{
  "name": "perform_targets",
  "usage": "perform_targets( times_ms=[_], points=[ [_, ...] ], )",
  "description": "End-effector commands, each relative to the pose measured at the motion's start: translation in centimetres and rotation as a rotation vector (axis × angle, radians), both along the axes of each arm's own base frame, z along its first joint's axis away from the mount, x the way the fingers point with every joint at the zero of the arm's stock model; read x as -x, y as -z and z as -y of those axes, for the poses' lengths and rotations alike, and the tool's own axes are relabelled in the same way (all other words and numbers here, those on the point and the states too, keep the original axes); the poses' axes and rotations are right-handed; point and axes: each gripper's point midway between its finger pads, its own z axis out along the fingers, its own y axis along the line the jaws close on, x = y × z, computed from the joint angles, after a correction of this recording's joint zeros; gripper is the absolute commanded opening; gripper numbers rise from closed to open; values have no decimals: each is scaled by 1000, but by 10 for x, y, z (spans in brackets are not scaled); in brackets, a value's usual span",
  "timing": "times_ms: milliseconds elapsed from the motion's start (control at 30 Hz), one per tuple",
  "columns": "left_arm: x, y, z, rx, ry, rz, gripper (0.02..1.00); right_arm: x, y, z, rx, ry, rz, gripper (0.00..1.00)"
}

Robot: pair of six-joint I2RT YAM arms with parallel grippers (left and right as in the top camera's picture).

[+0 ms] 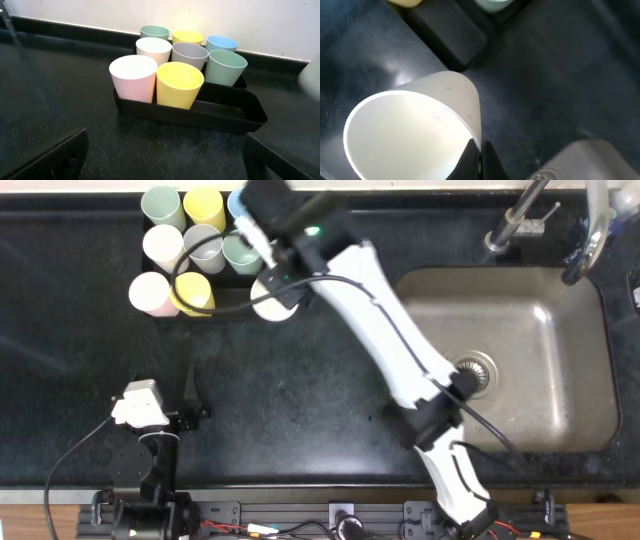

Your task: Store Cups

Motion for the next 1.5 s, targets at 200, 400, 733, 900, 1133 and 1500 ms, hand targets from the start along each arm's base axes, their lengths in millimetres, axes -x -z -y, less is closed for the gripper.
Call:
perform_targets(
  times_ms=[200,400,733,900,1133,1500],
  points=[
    [0,-1,0,-17,5,5,998,-24,-4,-24,-96,19,73,45],
    [0,-1,0,-17,5,5,1000,-30,10,-41,-136,-1,56,45],
    [0,-1,0,-17,5,5,1000,-34,47,-54,-117,-38,1,42],
    [0,-1,0,-17,5,5,1000,-33,53,-61,-130,-85,-11,45],
    [0,-1,0,-17,5,5,1000,-39,66,-65,-127,-86,-14,42],
    [0,-1,0,-17,5,5,1000,-53,72,-61,-118,-65,15,40]
  ],
)
